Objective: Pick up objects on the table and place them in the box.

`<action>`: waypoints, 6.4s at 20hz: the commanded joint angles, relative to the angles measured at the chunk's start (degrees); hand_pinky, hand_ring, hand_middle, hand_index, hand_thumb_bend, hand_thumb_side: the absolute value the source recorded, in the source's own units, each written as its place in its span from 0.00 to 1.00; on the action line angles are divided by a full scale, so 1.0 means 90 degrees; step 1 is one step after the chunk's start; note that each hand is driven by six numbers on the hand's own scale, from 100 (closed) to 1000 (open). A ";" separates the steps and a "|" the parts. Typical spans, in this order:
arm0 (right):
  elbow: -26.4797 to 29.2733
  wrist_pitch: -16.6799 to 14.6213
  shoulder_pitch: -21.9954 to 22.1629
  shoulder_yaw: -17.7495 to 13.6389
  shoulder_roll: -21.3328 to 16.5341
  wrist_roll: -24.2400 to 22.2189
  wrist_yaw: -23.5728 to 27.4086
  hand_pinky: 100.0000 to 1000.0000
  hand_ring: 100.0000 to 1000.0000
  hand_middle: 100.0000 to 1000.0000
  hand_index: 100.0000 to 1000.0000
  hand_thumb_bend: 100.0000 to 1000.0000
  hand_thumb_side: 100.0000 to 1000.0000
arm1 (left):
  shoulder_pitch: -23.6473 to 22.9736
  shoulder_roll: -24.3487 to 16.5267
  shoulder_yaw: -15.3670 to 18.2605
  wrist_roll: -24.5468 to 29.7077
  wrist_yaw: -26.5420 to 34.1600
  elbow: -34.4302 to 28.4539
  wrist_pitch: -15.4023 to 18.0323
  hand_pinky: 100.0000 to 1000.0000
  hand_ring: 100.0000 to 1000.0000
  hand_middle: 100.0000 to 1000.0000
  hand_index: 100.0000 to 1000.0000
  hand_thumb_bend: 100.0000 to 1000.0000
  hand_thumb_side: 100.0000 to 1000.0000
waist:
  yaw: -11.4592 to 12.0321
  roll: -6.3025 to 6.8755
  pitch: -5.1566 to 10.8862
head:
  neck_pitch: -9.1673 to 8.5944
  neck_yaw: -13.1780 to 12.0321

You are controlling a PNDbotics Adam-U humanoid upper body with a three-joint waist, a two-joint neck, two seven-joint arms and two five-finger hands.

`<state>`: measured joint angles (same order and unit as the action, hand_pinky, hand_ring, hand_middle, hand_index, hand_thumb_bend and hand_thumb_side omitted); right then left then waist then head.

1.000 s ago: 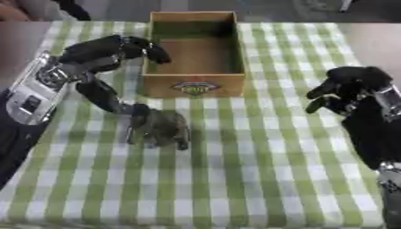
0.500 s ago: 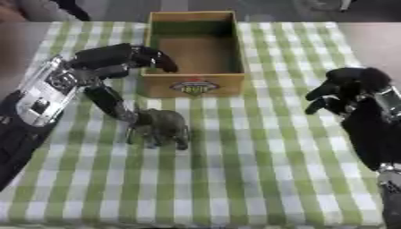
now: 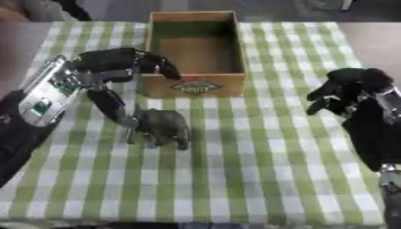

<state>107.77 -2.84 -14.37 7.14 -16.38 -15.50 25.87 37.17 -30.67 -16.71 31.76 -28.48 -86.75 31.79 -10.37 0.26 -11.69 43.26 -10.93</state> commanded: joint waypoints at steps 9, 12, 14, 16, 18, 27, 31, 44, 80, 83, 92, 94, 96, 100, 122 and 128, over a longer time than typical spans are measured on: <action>0.0087 -0.0008 -0.0062 -0.0012 -0.0104 -0.0021 0.0059 0.46 0.56 0.48 0.66 0.00 0.69 | 0.0163 -0.0079 -0.0036 0.2195 -0.0417 0.0299 0.2242 0.72 0.71 0.75 0.89 0.51 0.51 | -0.0002 0.0001 0.0103 | 0.0068 -0.0005; 0.0089 -0.0009 -0.0064 -0.0010 -0.0105 -0.0022 0.0063 0.46 0.56 0.48 0.66 0.00 0.69 | 0.0164 -0.0047 -0.0070 0.2117 -0.0559 0.0396 0.2242 0.71 0.71 0.74 0.89 0.49 0.51 | -0.0003 0.0001 0.0105 | 0.0065 -0.0006; 0.0090 -0.0008 -0.0066 -0.0008 -0.0105 -0.0024 0.0066 0.46 0.56 0.48 0.66 0.00 0.69 | 0.0159 -0.0025 -0.0090 0.2052 -0.0653 0.0445 0.2242 0.71 0.71 0.74 0.89 0.49 0.51 | -0.0004 0.0002 0.0107 | 0.0062 -0.0009; 0.0091 -0.0009 -0.0068 -0.0008 -0.0106 -0.0024 0.0068 0.46 0.56 0.48 0.66 0.00 0.69 | 0.0156 -0.0010 -0.0113 0.1998 -0.0745 0.0480 0.2242 0.71 0.71 0.74 0.89 0.49 0.52 | -0.0006 0.0002 0.0109 | 0.0060 -0.0007; 0.0092 -0.0008 -0.0069 -0.0006 -0.0107 -0.0025 0.0070 0.46 0.56 0.48 0.66 0.00 0.69 | 0.0154 -0.0004 -0.0139 0.1953 -0.0830 0.0506 0.2242 0.71 0.71 0.74 0.89 0.50 0.53 | -0.0007 0.0002 0.0110 | 0.0057 -0.0010; 0.0089 -0.0004 -0.0070 -0.0003 -0.0110 -0.0027 0.0069 0.46 0.56 0.48 0.66 0.00 0.69 | 0.0120 0.0002 -0.0339 0.1938 -0.1143 0.0551 0.2242 0.72 0.72 0.75 0.90 0.57 0.64 | -0.0021 0.0015 0.0110 | 0.0059 -0.0023; 0.0085 -0.0003 -0.0072 -0.0002 -0.0109 -0.0027 0.0065 0.46 0.56 0.48 0.66 0.00 0.69 | 0.0110 -0.0041 -0.0443 0.2002 -0.1288 0.0470 0.2242 0.73 0.73 0.76 0.90 0.64 0.67 | -0.0025 0.0028 0.0110 | 0.0062 -0.0026; 0.0080 -0.0002 -0.0068 -0.0002 -0.0101 -0.0026 0.0055 0.46 0.56 0.48 0.66 0.00 0.69 | 0.0043 0.0020 -0.0471 0.1334 -0.2160 0.0662 0.2242 0.70 0.73 0.76 0.91 0.66 0.61 | -0.0036 0.0029 0.0101 | 0.0067 -0.0030; 0.0074 0.0001 -0.0079 0.0002 -0.0071 -0.0027 0.0041 0.46 0.56 0.48 0.66 0.00 0.70 | 0.0016 0.0313 -0.0158 0.0965 -0.2171 0.1259 0.2242 0.27 0.23 0.29 0.64 0.17 0.24 | -0.0053 -0.0004 0.0074 | 0.0052 -0.0063; 0.0078 -0.0003 -0.0080 0.0000 -0.0073 -0.0026 0.0043 0.46 0.56 0.48 0.66 0.00 0.69 | 0.0010 0.0308 -0.0084 0.1122 -0.1878 0.1144 0.2242 0.24 0.18 0.24 0.57 0.13 0.23 | -0.0047 -0.0013 0.0075 | 0.0046 -0.0061; 0.0082 -0.0007 -0.0073 -0.0004 -0.0078 -0.0025 0.0049 0.46 0.56 0.48 0.66 0.00 0.69 | 0.0020 0.0229 0.0246 0.1447 -0.0973 0.0773 0.2242 0.20 0.12 0.18 0.52 0.00 0.24 | -0.0030 -0.0024 0.0085 | 0.0039 -0.0052; 0.0082 -0.0008 -0.0070 -0.0007 -0.0078 -0.0025 0.0048 0.46 0.56 0.48 0.66 0.00 0.69 | 0.0027 0.0205 0.0320 0.1550 -0.0777 0.0744 0.2242 0.20 0.12 0.18 0.52 0.00 0.29 | -0.0028 -0.0027 0.0086 | 0.0037 -0.0048; 0.0084 -0.0010 -0.0067 -0.0009 -0.0078 -0.0025 0.0046 0.46 0.56 0.48 0.66 0.00 0.69 | 0.0031 0.0178 0.0392 0.1662 -0.0581 0.0730 0.2242 0.20 0.11 0.18 0.52 0.00 0.36 | -0.0026 -0.0031 0.0087 | 0.0034 -0.0046; 0.0082 -0.0011 -0.0059 -0.0011 -0.0077 -0.0022 0.0042 0.46 0.56 0.48 0.66 0.00 0.69 | 0.0039 0.0130 0.0516 0.1887 -0.0210 0.0710 0.2240 0.20 0.11 0.18 0.51 0.00 0.50 | -0.0022 -0.0038 0.0086 | 0.0037 -0.0043; 0.0084 0.0043 -0.0117 0.0098 -0.0050 -0.0127 0.0045 0.46 0.56 0.48 0.66 0.00 0.71 | 0.1332 -0.0290 0.0886 0.1407 0.0399 0.1421 0.1819 0.21 0.13 0.19 0.53 0.09 0.11 | -0.0286 0.0010 0.0023 | -0.0060 -0.0245; 0.0085 0.0088 -0.0204 0.0190 -0.0009 -0.0214 0.0028 0.45 0.56 0.48 0.66 0.00 0.72 | 0.1906 -0.0220 0.1153 0.0812 -0.0041 0.2271 0.1688 0.21 0.12 0.19 0.53 0.08 0.09 | -0.0558 0.0063 -0.0090 | -0.0175 -0.0403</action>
<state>107.75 -1.99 -15.54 8.85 -16.27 -17.13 25.90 52.65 -31.49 -7.66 28.34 -28.09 -66.98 35.21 -15.60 0.90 -13.48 42.44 -14.14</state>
